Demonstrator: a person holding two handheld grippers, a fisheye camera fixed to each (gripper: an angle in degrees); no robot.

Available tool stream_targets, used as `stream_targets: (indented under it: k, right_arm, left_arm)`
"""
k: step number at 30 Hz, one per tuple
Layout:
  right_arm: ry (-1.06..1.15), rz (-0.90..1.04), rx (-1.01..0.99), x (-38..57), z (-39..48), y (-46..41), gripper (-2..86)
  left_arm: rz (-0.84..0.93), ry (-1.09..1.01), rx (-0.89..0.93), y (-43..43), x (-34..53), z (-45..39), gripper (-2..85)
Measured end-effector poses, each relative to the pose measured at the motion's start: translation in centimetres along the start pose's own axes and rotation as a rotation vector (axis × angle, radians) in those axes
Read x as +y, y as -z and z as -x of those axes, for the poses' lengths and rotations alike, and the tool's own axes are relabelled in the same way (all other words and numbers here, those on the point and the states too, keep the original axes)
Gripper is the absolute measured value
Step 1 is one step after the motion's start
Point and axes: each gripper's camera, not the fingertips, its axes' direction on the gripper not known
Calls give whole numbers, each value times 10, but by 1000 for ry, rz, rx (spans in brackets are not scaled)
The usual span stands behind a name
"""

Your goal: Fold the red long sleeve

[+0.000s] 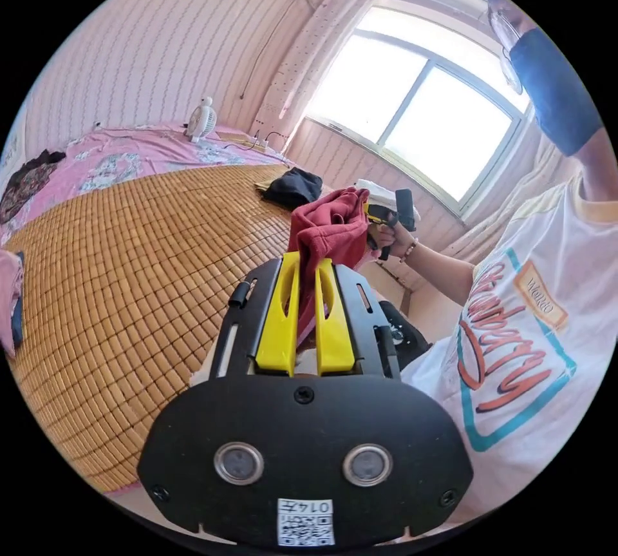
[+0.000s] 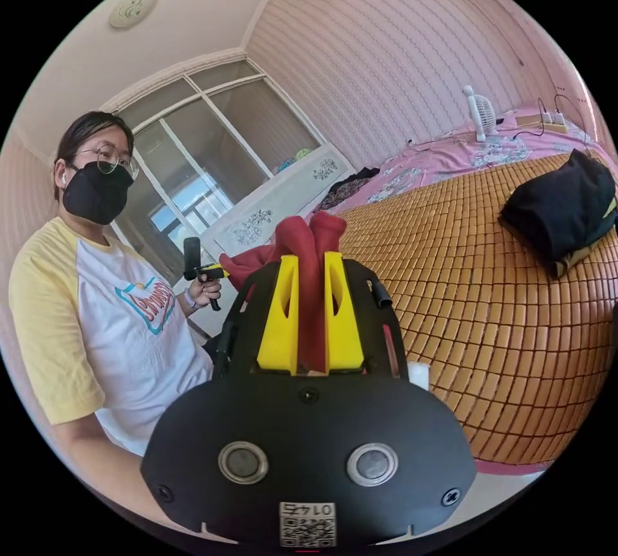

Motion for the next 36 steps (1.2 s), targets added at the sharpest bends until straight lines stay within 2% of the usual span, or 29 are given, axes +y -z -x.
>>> stream_targets:
  k: [5,7,9,10,11,13,14,16,19,21,24,26,27,30,33,36]
  right_arm:
    - [114,13,224,-69,6,78,69]
    - [144,79,331,-118,-1,98,70]
    - [94,195,440,-194,-37,102,77]
    - [73,212,493,-212,-49,98,80]
    - [46,242,631,-241,-76,85,92]
    - [-52,278,809,-267,-121,58,117]
    - [-128,284,891,-269,-149,38,126]
    - [-182,289,923,-248,-185,3,121]
    - [-299,577,915,-174,-258,-75,103]
    - [-211,505,993,-146,-254,-94,95]
    - [-164,413,1002,-137,-231,-89,92]
    - [-161,305,966,-128,-202,-78,83]
    - [-100,232,902,-115,-171,-73,79]
    - [23,185,813,-56,-88,-72,71]
    - [-6,272,727,17,-22,-83,81]
    - [-82,318,676,83,29,-102,88]
  left_arm:
    - [-76,-66,238,-66,-90,9,38]
    - [-88,-15,373,-115,-145,26,38]
    - [-91,43,410,-159,-184,47,40]
    - [-91,113,398,-193,-206,68,41]
    - [-79,158,389,-212,-215,80,42]
    - [7,333,340,-299,-238,135,43]
    - [42,357,312,-322,-241,147,43]
    - [235,396,140,-402,-241,183,43]
    - [256,397,116,-436,-230,199,47]
    - [208,442,168,-434,-223,209,49]
    - [153,500,283,-416,-211,226,60]
    - [133,468,306,-389,-204,227,65]
    - [123,424,285,-365,-196,224,65]
    - [140,300,185,-285,-161,209,65]
    - [146,282,81,-182,-112,190,58]
    - [20,338,-79,-61,-52,165,36]
